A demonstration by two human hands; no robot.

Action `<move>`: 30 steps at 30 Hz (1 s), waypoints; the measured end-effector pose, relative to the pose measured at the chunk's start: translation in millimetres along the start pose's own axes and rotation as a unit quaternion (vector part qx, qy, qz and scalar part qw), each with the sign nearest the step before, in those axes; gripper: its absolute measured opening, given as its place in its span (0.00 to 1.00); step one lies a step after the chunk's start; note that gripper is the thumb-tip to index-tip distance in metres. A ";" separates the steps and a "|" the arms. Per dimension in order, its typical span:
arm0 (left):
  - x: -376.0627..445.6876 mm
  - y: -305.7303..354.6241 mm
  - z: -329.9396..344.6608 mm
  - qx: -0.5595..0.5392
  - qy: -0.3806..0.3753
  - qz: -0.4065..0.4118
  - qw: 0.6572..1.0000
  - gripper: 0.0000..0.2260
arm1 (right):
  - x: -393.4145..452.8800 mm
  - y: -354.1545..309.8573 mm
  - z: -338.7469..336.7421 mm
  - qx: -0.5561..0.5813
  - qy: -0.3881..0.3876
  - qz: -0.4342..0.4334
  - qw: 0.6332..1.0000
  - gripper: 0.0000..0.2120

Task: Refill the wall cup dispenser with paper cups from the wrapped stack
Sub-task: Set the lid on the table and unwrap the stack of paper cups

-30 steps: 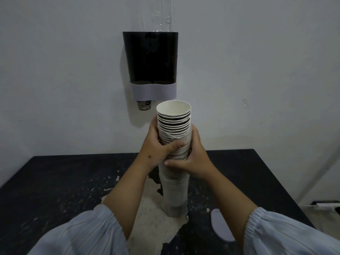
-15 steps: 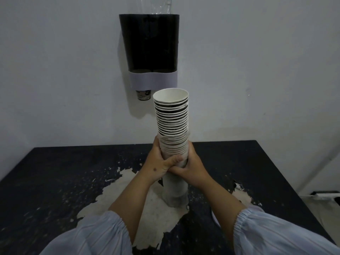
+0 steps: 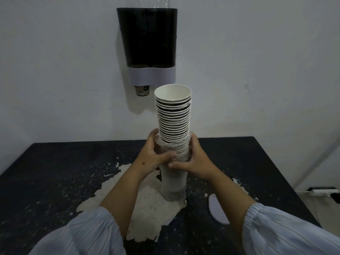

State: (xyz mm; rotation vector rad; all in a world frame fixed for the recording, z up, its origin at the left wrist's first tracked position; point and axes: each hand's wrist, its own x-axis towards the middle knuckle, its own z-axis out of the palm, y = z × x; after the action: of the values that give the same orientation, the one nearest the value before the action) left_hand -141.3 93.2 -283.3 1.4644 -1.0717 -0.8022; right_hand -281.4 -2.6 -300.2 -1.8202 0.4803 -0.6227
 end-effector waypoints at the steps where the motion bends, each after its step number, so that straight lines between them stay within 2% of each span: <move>1: 0.7 4.5 -0.7 -0.021 0.014 0.011 1.000 0.45 | 1.3 -6.3 -0.9 0.003 0.004 -0.009 1.000 0.47; 5: 3.0 14.3 4.8 -0.044 0.028 0.017 0.999 0.39 | 8.4 -21.0 4.5 -0.004 0.022 -0.044 0.999 0.45; 9: 0.0 -1.7 8.0 -0.021 0.028 -0.013 0.999 0.30 | 6.8 -8.2 11.5 -0.019 0.024 -0.031 0.999 0.40; 13: -3.9 -22.5 8.7 -0.006 0.030 -0.050 0.998 0.39 | 1.6 12.1 15.4 -0.022 0.025 0.003 0.999 0.36; 22: -1.2 -40.7 12.5 -0.009 0.041 -0.071 0.997 0.37 | -1.7 37.6 22.2 -0.009 0.040 0.040 0.998 0.32; 30: -12.3 -56.7 14.9 0.055 -0.013 -0.108 0.993 0.46 | -14.8 47.1 13.1 -0.048 -0.036 0.066 0.996 0.41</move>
State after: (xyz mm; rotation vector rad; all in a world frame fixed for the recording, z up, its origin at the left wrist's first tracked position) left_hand -148.7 98.7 -342.6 1.6884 -1.0001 -0.9280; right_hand -285.8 0.9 -351.0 -1.8770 0.5859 -0.4482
